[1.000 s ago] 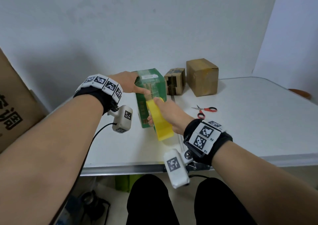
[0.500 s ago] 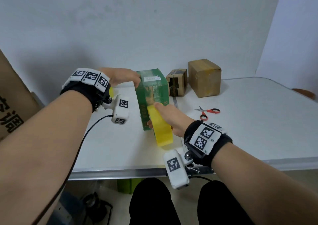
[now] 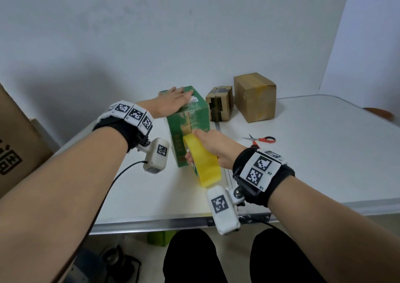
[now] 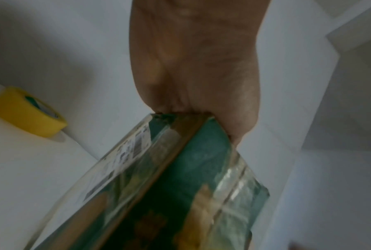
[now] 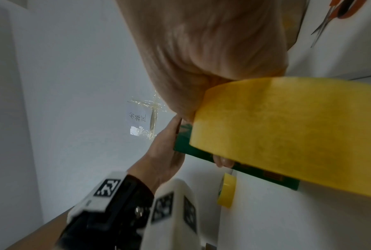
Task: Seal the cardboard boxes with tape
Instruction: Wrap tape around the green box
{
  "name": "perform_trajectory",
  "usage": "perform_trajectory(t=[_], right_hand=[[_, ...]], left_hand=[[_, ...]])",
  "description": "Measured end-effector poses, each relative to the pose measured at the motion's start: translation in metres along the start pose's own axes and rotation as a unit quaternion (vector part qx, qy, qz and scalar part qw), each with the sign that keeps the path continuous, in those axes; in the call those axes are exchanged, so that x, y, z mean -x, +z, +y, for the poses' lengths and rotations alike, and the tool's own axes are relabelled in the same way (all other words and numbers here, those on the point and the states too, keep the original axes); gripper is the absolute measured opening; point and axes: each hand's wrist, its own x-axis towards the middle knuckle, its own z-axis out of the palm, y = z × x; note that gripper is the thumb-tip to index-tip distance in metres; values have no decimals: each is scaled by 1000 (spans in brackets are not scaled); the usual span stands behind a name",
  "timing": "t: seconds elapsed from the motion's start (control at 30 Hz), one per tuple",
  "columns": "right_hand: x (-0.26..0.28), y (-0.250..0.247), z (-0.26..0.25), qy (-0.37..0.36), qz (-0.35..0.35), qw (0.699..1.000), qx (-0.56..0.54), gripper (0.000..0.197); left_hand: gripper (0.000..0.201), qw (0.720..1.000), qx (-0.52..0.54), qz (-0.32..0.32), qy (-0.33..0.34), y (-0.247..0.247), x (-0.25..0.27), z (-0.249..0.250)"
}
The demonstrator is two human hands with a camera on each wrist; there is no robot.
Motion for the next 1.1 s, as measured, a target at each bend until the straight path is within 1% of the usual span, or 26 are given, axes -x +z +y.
perform_trajectory(t=[0.13, 0.23, 0.3, 0.37, 0.43, 0.57, 0.67, 0.7, 0.77, 0.83, 0.9, 0.93, 1.0, 1.03, 1.1], right_hand=[[-2, -1, -5, -3, -9, 1000, -8, 49], [1, -3, -9, -4, -12, 1000, -10, 48], [0, -4, -11, -5, -12, 1000, -11, 48], [2, -5, -10, -6, -16, 1000, -8, 48], [0, -8, -7, -16, -19, 1000, -11, 47], [5, -14, -2, -26, -20, 999, -3, 44], [8, -17, -1, -21, -34, 999, 4, 55], [8, -18, -1, -26, -35, 999, 5, 56], [9, -22, -3, -46, -24, 999, 10, 49], [10, -26, -7, -80, -7, 997, 21, 38], [11, -30, -14, -126, 1, 992, 23, 36], [12, -31, -20, -153, -6, 988, 12, 37], [15, -29, -36, -203, -27, 979, -6, 33], [15, -27, -47, -222, -22, 975, -1, 32], [6, -22, -74, -236, 15, 971, 18, 40]], left_hand=[[64, 996, 70, 52, 22, 11, 20, 3], [68, 998, 27, 52, 26, 13, 25, 1], [70, 999, -5, 39, -4, 15, 21, -1], [67, 998, -13, 36, -49, 17, 17, -3], [64, 997, -11, 40, -62, 19, 13, -4], [68, 996, -25, 76, -35, 16, 13, -7], [65, 996, -25, 83, -22, 14, 12, -10], [63, 996, -22, 82, -20, 12, 11, -11], [61, 997, -11, 75, -21, 5, 10, -11], [61, 997, 10, 66, -35, -4, 10, -13], [60, 996, 29, 68, -57, -15, 6, -19], [60, 995, 50, 65, -64, -22, 2, -23], [55, 986, 146, 41, -73, -31, -1, -32], [48, 977, 196, 30, -77, -35, -2, -36], [35, 961, 259, 13, -94, -42, -4, -46]])
